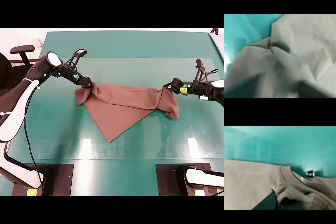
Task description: Fold the shirts.
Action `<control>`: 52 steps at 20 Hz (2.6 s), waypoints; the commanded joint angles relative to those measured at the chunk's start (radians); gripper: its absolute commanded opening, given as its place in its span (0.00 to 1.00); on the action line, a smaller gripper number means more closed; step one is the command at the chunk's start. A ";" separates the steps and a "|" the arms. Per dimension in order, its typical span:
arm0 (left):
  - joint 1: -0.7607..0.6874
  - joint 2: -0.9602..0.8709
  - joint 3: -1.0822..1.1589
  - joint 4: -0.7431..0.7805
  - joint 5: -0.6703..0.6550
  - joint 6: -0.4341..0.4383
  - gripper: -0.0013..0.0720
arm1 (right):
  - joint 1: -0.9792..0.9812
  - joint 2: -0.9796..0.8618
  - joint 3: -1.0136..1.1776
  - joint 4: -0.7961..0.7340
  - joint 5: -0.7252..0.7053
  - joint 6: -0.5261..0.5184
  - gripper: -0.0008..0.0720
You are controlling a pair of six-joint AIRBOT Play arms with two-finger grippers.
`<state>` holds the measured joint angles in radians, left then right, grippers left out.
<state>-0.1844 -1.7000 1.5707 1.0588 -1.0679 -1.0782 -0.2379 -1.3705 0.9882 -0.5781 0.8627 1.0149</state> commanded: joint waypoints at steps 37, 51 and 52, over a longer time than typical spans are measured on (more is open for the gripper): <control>-0.327 0.441 -1.063 -0.803 0.425 -0.278 0.99 | -0.306 0.046 0.340 -0.174 0.224 0.152 0.86; -0.097 0.588 -1.022 -0.727 0.306 -0.138 0.04 | -0.306 0.046 0.340 -0.211 0.350 0.134 0.85; -0.029 0.639 -1.022 -0.669 0.283 -0.160 0.04 | -0.306 0.043 0.339 -0.211 0.364 0.116 0.85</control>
<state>-0.3473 -1.1580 0.5472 0.2810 -0.7116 -1.2381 -0.5438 -1.3254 1.3277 -0.7685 1.1530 1.1629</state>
